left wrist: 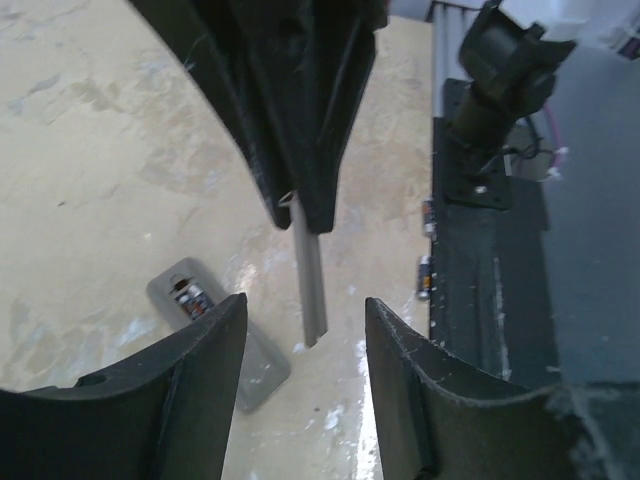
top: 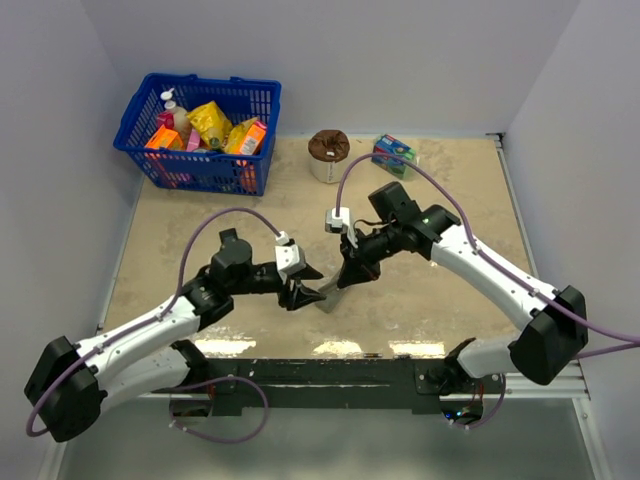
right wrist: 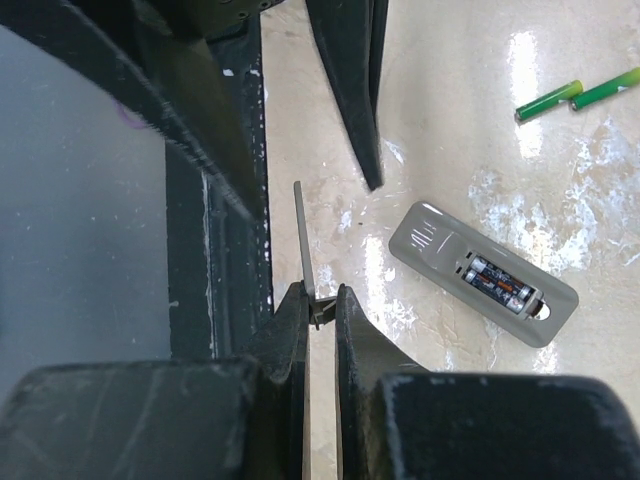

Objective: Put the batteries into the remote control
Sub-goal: Adjust the battery cover.

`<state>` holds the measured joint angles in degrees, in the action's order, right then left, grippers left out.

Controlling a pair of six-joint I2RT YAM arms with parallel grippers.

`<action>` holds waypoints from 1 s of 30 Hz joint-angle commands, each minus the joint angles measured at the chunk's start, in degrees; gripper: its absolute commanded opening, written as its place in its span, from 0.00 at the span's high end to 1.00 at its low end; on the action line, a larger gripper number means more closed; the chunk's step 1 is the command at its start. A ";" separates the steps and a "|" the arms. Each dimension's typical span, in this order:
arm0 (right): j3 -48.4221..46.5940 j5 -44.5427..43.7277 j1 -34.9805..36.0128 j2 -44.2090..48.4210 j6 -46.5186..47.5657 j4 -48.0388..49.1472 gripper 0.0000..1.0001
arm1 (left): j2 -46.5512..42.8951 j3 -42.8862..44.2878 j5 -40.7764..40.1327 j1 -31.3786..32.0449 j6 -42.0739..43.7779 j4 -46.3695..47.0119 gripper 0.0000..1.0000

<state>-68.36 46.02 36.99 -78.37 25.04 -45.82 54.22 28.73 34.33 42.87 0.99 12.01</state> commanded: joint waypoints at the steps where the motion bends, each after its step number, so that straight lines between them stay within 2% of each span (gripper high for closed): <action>1: -1.16 0.48 0.36 0.93 2.03 -0.94 1.00 | 2.82 4.05 11.90 -0.16 -6.26 7.23 0.46; 6: -0.73 0.47 0.36 1.46 1.16 0.64 1.00 | 5.99 4.49 14.19 -0.07 -8.37 8.12 0.55; 7: -0.72 1.08 0.27 1.55 1.15 1.00 1.00 | 6.34 4.67 14.36 -0.07 -8.46 7.86 0.61; 9: -0.46 1.35 0.36 1.81 0.98 1.61 1.00 | 7.22 4.84 13.76 -0.07 -8.90 7.50 0.66; 10: -0.29 1.44 0.27 2.25 0.89 2.05 1.00 | 7.31 4.84 13.23 -0.07 -9.08 7.33 0.72; 12: 0.24 1.27 0.27 2.60 0.72 2.49 1.00 | 7.66 4.76 10.95 -0.07 -9.43 6.80 0.78; 13: 0.50 1.27 0.36 2.95 0.63 3.10 0.98 | 7.92 4.84 9.81 -0.07 -9.95 6.54 0.87; 15: 1.64 1.97 0.27 3.92 0.01 4.24 0.97 | 8.27 4.67 6.55 -0.16 -12.24 6.97 1.00; 18: 3.40 3.11 0.27 5.33 -1.30 7.14 0.95 | 8.89 2.48 7.07 -0.07 -16.36 11.35 1.00; 21: 5.85 3.73 0.36 7.60 -4.20 11.79 0.82 | 8.63 0.28 7.51 -0.16 -22.07 18.64 1.00; 26: 11.57 1.88 -1.74 11.39 -12.28 23.40 0.66 | 7.22 -4.91 4.54 -0.16 -30.24 29.82 1.00; 27: 12.45 4.06 -2.53 12.53 -13.42 26.72 0.61 | 6.96 -6.48 3.74 -0.07 -31.22 32.44 1.00; 30: 16.67 10.03 -6.66 14.99 -19.31 35.50 0.54 | 5.29 -9.82 -0.04 -0.16 -35.00 37.54 1.00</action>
<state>-55.55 48.31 34.44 -66.94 14.44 -25.91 62.13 22.50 39.33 42.50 -26.70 36.03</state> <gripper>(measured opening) 0.418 0.027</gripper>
